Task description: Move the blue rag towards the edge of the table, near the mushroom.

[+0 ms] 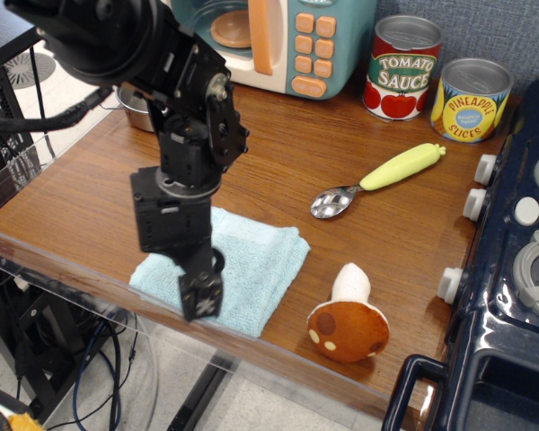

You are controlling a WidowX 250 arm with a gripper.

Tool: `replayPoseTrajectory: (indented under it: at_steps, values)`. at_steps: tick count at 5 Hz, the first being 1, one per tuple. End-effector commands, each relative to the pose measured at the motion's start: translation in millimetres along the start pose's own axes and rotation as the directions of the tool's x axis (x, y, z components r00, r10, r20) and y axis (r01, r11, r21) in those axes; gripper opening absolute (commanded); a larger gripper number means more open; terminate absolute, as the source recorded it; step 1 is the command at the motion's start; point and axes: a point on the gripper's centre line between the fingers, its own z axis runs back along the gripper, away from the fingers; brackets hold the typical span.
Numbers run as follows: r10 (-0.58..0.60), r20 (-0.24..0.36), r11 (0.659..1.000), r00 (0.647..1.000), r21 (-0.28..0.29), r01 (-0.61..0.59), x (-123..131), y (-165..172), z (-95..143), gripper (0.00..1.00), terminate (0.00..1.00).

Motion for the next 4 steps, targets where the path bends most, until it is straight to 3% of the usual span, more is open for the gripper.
replayPoseTrajectory:
  at_steps: [1,2,4]
  values:
    - [-0.019,-0.155,0.989,0.988,-0.146,-0.004,-4,-8,70,1.00,0.00]
    - [-0.044,-0.231,0.977,0.972,-0.212,-0.006,-3,-1,106,1.00,0.00]
    - [-0.107,-0.255,0.980,0.961,-0.188,0.059,-1,3,105,1.00,0.00]
